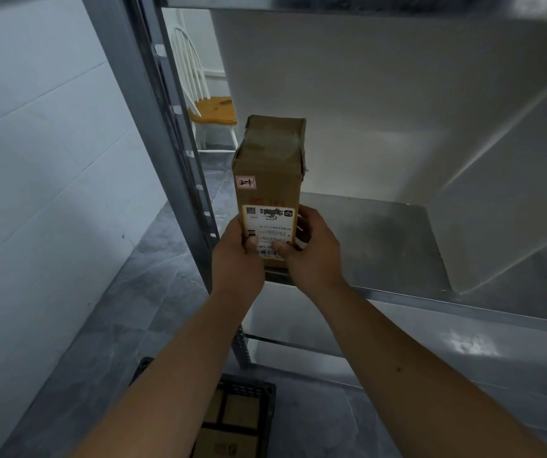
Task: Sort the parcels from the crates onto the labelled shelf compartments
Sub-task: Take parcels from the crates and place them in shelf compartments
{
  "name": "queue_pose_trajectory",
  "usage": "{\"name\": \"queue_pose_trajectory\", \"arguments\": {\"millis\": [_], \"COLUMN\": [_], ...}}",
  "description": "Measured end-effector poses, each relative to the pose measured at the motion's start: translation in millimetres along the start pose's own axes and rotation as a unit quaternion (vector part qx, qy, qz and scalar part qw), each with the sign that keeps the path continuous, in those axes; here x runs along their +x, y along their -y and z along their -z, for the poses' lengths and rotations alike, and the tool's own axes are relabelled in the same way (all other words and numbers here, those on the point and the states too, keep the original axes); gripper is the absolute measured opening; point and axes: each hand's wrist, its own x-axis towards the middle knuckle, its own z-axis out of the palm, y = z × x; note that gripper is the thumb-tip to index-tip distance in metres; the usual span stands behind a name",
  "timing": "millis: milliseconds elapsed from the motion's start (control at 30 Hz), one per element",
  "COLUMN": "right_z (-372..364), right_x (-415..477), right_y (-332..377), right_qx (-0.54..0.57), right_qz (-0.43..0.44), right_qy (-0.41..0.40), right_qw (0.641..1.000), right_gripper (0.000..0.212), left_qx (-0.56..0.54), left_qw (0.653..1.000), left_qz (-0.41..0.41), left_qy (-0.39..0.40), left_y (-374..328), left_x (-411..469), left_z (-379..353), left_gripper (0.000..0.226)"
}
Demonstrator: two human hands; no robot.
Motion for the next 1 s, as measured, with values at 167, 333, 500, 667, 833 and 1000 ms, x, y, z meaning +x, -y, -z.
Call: {"name": "queue_pose_trajectory", "arguments": {"millis": [167,333,500,667,833,1000], "right_z": [-5,-6,-6,-7,0,22], "right_x": [18,31,29,21,18,2], "right_y": [-2,1,6,13,15,13], "right_qx": [-0.023,-0.029,-0.026,-0.033,-0.083,-0.072], "right_qz": [0.007,-0.002,-0.007,-0.025,-0.063,-0.097], "right_qy": [-0.004,0.006,0.007,0.009,0.018,0.104], "right_qw": [1.000,1.000,1.000,0.999,0.994,0.987], "right_gripper": [0.066,0.063,0.064,0.073,0.039,0.076], "left_qx": [-0.007,-0.010,-0.004,-0.023,-0.038,-0.019], "left_qw": [1.000,1.000,1.000,0.999,0.998,0.999], "left_qz": [0.008,-0.001,0.007,0.029,0.040,0.040], "left_qy": [-0.008,-0.019,-0.012,-0.015,-0.016,-0.018], "left_y": [2,-5,-4,-11,-23,-24], "left_x": [15,23,27,25,18,-3], "left_z": [-10,-16,-17,-18,-19,-21], "left_gripper": [0.037,0.043,0.048,0.065,0.086,0.086]}}
